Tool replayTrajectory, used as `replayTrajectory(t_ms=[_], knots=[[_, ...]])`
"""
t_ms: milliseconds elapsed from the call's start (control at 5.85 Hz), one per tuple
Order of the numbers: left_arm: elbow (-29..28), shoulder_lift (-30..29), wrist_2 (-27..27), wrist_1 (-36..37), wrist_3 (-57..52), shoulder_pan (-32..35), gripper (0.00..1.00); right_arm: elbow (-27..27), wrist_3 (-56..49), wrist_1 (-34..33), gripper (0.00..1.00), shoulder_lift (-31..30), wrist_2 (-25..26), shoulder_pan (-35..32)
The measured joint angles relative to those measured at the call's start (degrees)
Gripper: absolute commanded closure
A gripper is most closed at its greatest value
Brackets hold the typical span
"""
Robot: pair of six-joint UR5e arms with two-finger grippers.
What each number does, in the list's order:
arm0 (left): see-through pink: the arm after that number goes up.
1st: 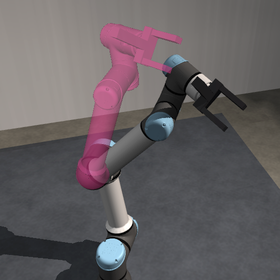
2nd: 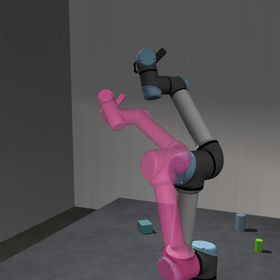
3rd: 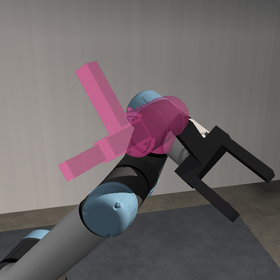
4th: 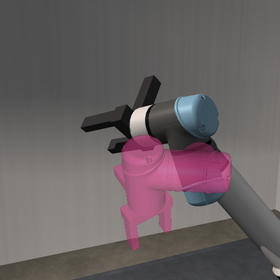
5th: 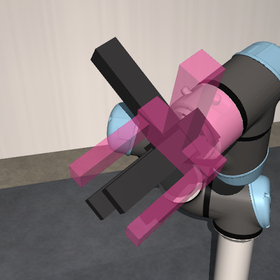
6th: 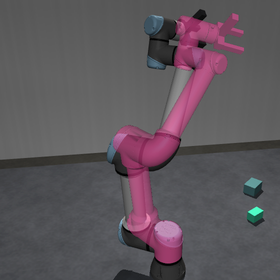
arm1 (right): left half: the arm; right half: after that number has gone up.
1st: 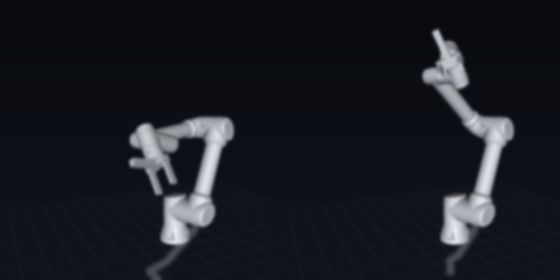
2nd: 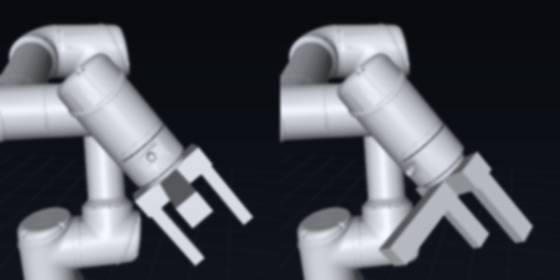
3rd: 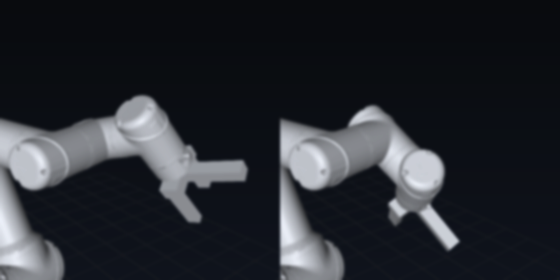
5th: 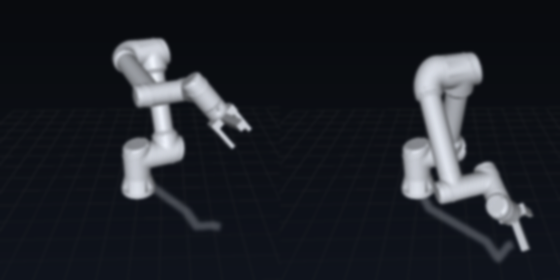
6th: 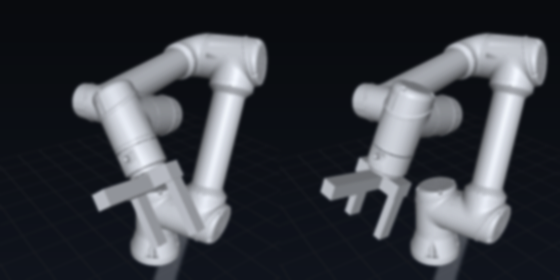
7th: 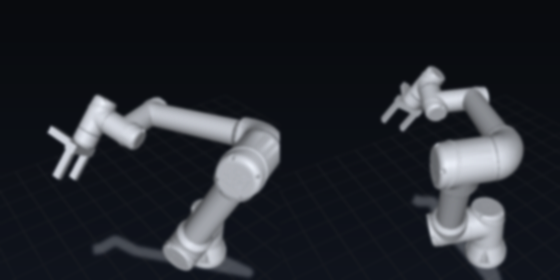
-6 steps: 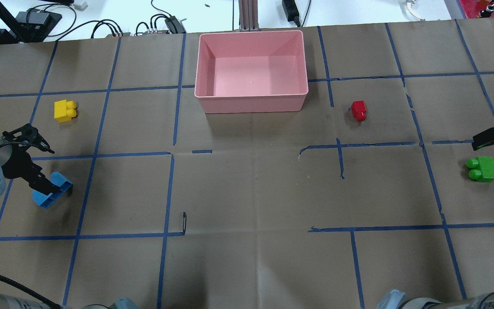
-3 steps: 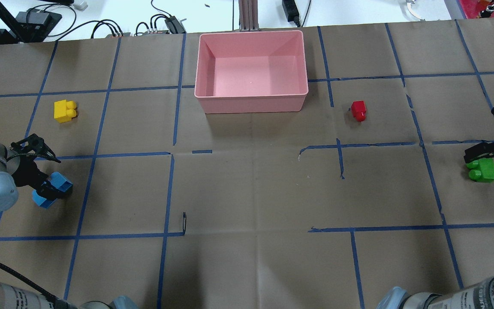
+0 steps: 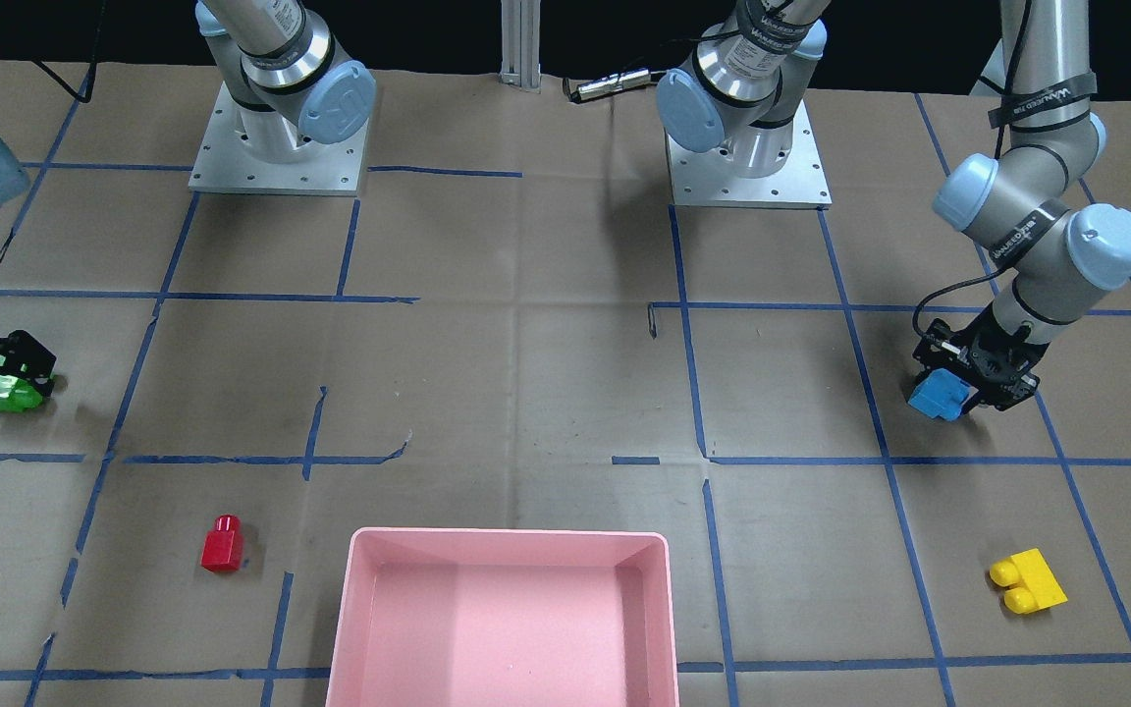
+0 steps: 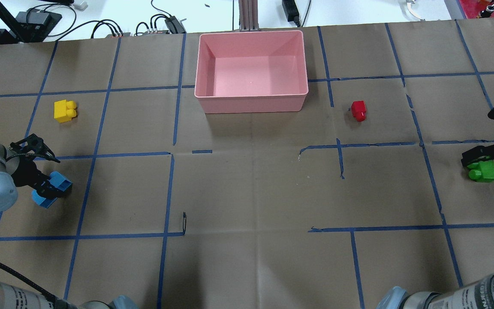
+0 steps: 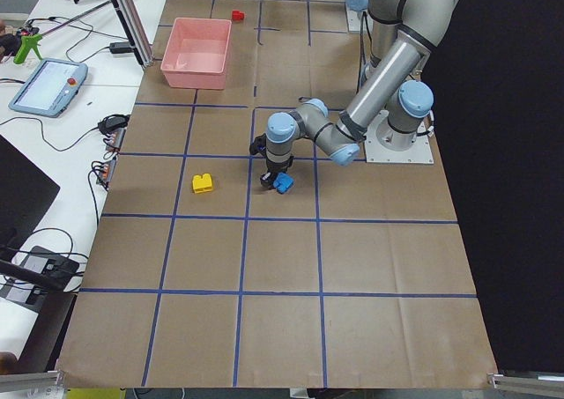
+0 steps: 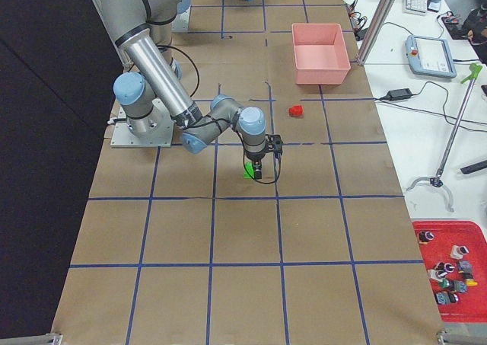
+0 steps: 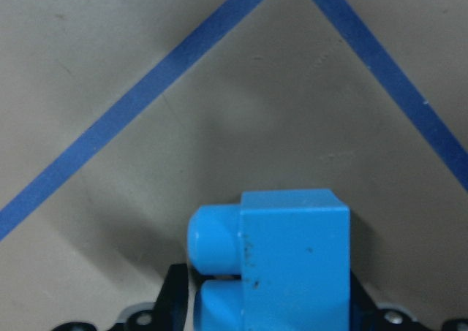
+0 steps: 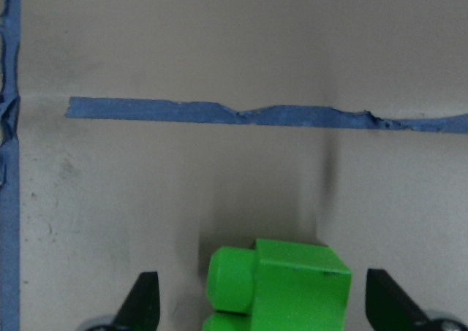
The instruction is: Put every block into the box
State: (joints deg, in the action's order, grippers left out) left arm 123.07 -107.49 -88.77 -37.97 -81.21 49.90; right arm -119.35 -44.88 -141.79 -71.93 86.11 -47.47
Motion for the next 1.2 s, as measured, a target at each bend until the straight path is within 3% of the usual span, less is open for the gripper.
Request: replayTrajectory(t_ms=[342, 513, 684, 1026, 1197], knots=[[-0.3, -0.1, 1.3, -0.1, -0.1, 0.2, 0.64, 0.0, 0.1, -0.1, 0.02, 0.6, 0.3, 0.1], [-0.5, 0.0, 1.4, -0.1, -0.1, 0.2, 0.72, 0.0, 0.1, 0.0, 0.03, 0.7, 0.4, 0.5], [-0.8, 0.3, 1.3, -0.3, 0.2, 0.2, 0.78, 0.0, 0.0, 0.2, 0.27, 0.8, 0.5, 1.0], [-4.0, 1.8, 1.3, -3.4, 1.9, 0.6, 0.82, 0.0, 0.2, 1.0, 0.9, 0.4, 1.0, 1.3], [-9.5, 3.3, 1.5, -11.5, 5.1, 1.3, 0.83, 0.0, 0.4, 2.1, 0.95, 0.2, 1.4, 1.3]])
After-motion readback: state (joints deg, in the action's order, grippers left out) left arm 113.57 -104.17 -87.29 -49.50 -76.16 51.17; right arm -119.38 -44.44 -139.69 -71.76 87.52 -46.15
